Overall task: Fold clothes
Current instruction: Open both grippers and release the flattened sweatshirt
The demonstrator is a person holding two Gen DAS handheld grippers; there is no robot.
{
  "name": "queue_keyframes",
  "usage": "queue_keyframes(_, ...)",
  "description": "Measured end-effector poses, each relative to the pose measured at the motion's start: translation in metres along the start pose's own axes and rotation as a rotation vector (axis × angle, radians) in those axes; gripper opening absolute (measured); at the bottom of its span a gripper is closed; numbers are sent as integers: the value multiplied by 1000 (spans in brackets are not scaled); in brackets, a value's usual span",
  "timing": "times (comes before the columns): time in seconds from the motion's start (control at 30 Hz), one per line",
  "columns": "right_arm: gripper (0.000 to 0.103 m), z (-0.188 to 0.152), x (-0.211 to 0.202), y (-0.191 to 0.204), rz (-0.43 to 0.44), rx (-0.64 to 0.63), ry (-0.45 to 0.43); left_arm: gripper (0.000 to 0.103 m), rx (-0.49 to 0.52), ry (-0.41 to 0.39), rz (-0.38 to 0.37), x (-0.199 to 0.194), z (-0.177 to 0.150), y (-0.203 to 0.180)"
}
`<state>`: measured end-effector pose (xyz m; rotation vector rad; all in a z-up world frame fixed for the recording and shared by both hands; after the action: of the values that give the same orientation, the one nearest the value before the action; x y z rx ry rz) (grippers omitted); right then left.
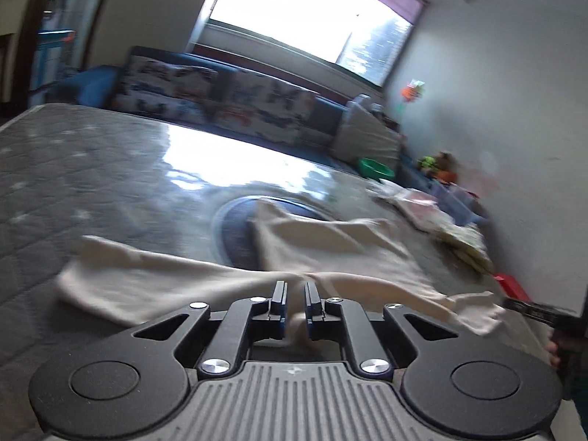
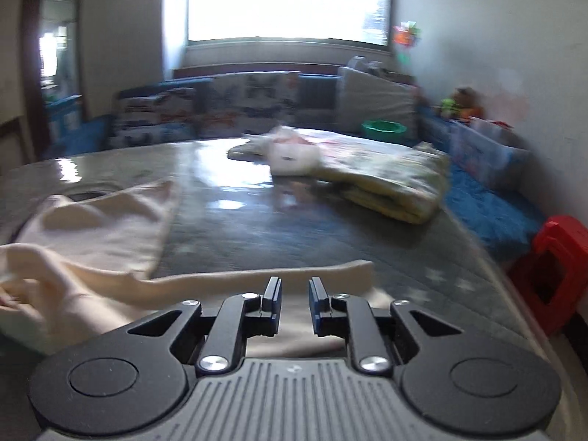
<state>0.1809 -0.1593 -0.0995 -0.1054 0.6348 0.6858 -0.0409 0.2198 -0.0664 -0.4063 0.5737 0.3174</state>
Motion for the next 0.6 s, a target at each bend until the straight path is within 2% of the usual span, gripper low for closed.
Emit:
queue_keyframes(0.13,16,7,2,61,216,-63,17,22,79,39,-107,18,-6,-50)
queue_keyframes(0.27,16,3,12,124,387,-150,65,33,195,87,-131,39,-25,-80)
queue_keyframes(0.4,17,-5,24,169,466,-236,100,40,274,128,-115,58,-39,-93)
queue_keyframes(0.53,31,-11,32,194,498,-279,115,45,316,165,-103,69,-50,-95)
queue_keyframes(0.6,31,-16,38,201,504,-292,137,45,324,185,-90,74,-55,-94)
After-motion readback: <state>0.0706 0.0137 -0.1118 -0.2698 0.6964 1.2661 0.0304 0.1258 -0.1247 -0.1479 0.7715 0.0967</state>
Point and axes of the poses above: each gripper's, at about its wrist camera, not at the fingertips, and x roughly the way its jaws point, y to its left, z to its top, the point moved 10 cm from there along x, roughly the way its jaws point, and after that the axes turned 11 degrees about z, right-handed, at the moved point
